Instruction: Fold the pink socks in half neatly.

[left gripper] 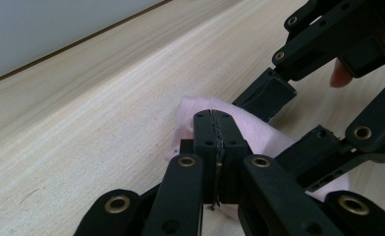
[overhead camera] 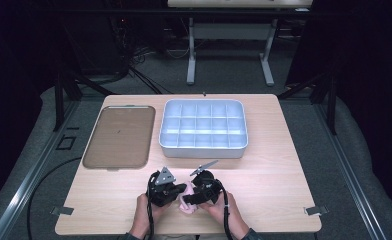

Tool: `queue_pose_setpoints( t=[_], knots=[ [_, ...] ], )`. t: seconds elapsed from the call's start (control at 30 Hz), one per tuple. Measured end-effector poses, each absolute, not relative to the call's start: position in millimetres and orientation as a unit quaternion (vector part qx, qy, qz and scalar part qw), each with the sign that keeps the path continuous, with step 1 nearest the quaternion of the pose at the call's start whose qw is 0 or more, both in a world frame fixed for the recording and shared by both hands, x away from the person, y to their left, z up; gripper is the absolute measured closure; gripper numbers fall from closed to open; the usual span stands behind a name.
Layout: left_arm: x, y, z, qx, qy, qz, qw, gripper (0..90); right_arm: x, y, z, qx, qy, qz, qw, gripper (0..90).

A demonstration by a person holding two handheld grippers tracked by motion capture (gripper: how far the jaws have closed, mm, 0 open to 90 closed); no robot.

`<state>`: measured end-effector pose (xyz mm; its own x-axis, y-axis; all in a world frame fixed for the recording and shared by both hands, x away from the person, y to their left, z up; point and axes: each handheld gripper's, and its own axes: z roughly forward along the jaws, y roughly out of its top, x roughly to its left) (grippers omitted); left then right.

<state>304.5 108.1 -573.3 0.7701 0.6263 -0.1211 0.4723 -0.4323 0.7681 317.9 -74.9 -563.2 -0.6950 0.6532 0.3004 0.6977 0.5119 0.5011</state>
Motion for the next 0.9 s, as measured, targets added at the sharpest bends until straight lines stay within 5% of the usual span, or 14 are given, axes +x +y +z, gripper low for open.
queue_pose_setpoints(
  t=[0.4,0.67,0.9],
  knots=[
    [305.5,107.8,-573.3,0.840,0.326,0.097,0.423,89.6,326.7,-87.4,-571.3,-0.405,-0.844,-0.339,0.093,69.9],
    [305.6,110.6,-573.2,0.828,0.332,0.091,0.443,89.1,331.4,-94.8,-575.2,-0.398,-0.838,-0.353,0.118,73.4],
    [306.8,129.2,-563.9,0.796,0.381,0.136,0.451,62.1,325.9,-93.2,-574.2,-0.384,-0.845,-0.362,0.087,74.6]
  ],
)
